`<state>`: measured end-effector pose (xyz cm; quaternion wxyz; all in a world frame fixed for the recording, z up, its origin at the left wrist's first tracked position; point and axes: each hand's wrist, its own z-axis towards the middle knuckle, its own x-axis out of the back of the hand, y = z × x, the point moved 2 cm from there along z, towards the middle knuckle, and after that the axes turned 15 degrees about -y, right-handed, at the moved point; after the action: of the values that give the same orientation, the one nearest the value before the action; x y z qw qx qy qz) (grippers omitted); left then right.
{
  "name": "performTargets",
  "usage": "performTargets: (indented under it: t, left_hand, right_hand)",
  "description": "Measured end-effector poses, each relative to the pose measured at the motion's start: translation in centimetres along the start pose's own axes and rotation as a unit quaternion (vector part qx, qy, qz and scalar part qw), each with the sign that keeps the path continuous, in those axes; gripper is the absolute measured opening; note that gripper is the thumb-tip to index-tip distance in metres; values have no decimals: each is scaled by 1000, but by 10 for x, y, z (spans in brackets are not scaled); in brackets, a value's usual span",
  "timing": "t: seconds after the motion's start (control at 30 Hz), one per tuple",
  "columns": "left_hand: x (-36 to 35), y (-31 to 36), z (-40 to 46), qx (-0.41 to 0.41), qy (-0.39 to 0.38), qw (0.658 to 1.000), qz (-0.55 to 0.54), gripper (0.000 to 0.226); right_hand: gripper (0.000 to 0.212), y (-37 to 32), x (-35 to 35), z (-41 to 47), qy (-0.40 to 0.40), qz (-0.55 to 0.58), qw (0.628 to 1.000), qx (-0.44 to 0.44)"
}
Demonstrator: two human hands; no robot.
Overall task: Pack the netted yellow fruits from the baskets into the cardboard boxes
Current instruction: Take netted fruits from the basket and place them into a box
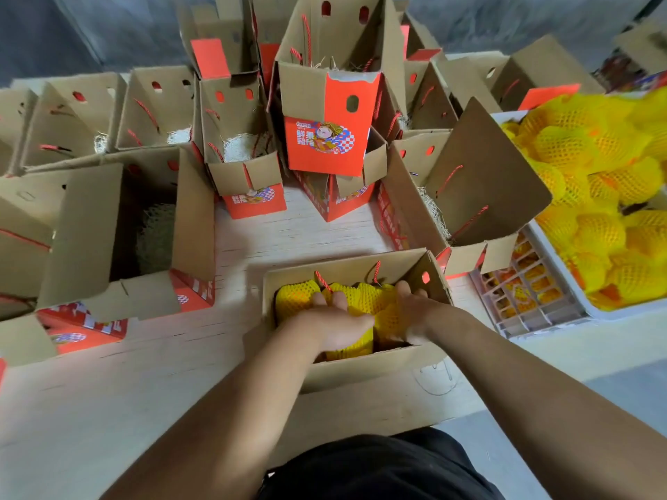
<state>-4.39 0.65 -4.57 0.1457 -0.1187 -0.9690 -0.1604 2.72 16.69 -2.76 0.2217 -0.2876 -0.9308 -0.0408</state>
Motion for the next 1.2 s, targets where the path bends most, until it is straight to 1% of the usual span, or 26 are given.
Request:
performTargets:
  t: [0.03,0.1,0.17,0.23,0.3,0.33,0.43,0.5,0.53,0.57,0.6,0.63,0.67,0.7,0.73,0.77,0.83,0.9,0.97,1.1,1.2]
  left_hand:
    - [5,-4,-2,-9,-17,1000,-4,89]
    - [10,-6,-4,-13,-18,999,44,88]
    - [6,0,-6,-19,26,994,108,91]
    - [0,7,-3,-12,74,987,140,87]
    - [-2,13,-2,3,99,988,120,84]
    - [-3,16,-1,7,108,988,109,83]
    - [-10,25,1,10,125,986,110,85]
    - [-10,23,0,-18,114,988,100,89]
    - [-5,19,-1,-43,108,989,88,83]
    - [2,13,-3,-73,111,987,85,69]
    - [11,7,-6,-94,133,981,102,50]
    - [20,1,-9,-98,170,970,143,34]
    - [26,-4,-11,-90,209,954,194,33]
    - [28,-8,-11,-81,231,939,242,41]
    - [27,-9,-8,-75,234,930,275,48]
    - [24,-9,-4,-70,237,921,301,52]
    - [15,-6,5,-41,247,906,340,53]
    - [8,-4,13,-15,272,896,351,48]
    - [1,-5,18,-12,313,889,333,46]
    - [-2,-14,18,-33,364,900,238,50]
    - [-1,-15,13,-55,382,899,207,58]
  right_hand:
    - [76,1,1,0,-2,-6,1000,2]
    - [86,2,4,-1,-13,-15,1000,2]
    - [93,3,8,-5,-28,-6,1000,9]
    - [88,4,15,-8,-29,2,999,26]
    - [80,4,21,-9,-24,-9,999,38]
    - [80,3,21,-9,-21,-18,999,41]
    - [96,-2,13,-7,-11,-16,999,33]
    - [99,-3,7,-5,-14,-17,999,23]
    - [99,-2,5,-4,-18,-18,1000,17]
    - [100,-2,5,-4,-20,-14,1000,15]
    - [99,-1,5,-4,-12,-3,1000,18]
    - [94,-2,7,-3,13,15,999,28]
    - [86,-4,9,-1,51,36,997,43]
    - [77,-7,12,2,88,54,993,55]
    - [71,-10,13,6,107,65,990,58]
    - [69,-14,13,11,105,64,991,47]
    - [75,-20,8,21,75,40,996,5]
    - [82,-26,4,31,66,30,997,-24]
    - [85,-31,6,38,68,22,997,-37]
    - [82,-32,10,46,59,-22,997,-41]
    - [80,-30,11,50,27,-32,998,-48]
